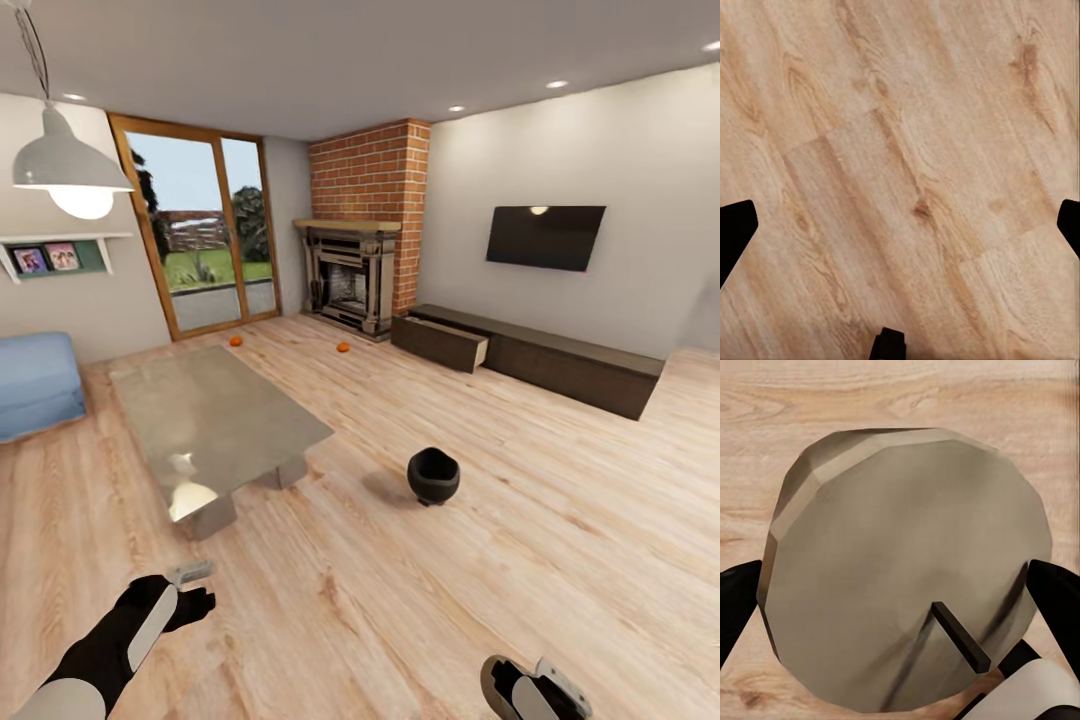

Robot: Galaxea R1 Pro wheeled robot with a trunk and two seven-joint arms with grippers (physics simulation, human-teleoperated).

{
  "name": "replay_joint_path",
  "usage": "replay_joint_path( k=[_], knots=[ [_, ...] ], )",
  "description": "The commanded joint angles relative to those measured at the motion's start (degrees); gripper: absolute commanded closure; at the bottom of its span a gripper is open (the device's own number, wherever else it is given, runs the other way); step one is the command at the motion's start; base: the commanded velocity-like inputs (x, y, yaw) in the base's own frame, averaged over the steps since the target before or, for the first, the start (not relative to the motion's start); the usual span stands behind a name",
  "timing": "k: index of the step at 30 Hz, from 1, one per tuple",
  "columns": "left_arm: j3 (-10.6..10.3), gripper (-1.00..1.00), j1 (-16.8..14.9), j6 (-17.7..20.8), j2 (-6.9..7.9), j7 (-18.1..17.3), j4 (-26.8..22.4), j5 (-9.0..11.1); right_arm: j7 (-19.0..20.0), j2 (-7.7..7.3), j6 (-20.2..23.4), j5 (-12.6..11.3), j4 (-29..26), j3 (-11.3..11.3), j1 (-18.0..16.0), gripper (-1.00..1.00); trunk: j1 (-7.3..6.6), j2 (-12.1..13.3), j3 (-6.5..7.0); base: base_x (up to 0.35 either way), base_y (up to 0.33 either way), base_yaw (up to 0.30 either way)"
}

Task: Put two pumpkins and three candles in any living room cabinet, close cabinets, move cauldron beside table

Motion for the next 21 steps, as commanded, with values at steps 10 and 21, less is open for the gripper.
replay_joint_path(
  k=[10, 21],
  knots=[
    [0.0, -1.0, 0.0, 0.0, 0.0, -0.01, 0.01, 0.01, 0.1, -0.09, -0.06, 0.03, 0.28, -0.05, -0.01, 1.0, 0.0, 0.0, 0.0, 0.0, 0.0, -0.288],
    [-0.01, -1.0, 0.0, 0.0, 0.0, -0.01, -0.03, 0.01, 0.07, -0.09, -1.91, -0.05, 1.83, -0.05, -0.01, 1.0, 0.0, 0.0, 0.0, 0.057, 0.0, -0.287]
  ],
)
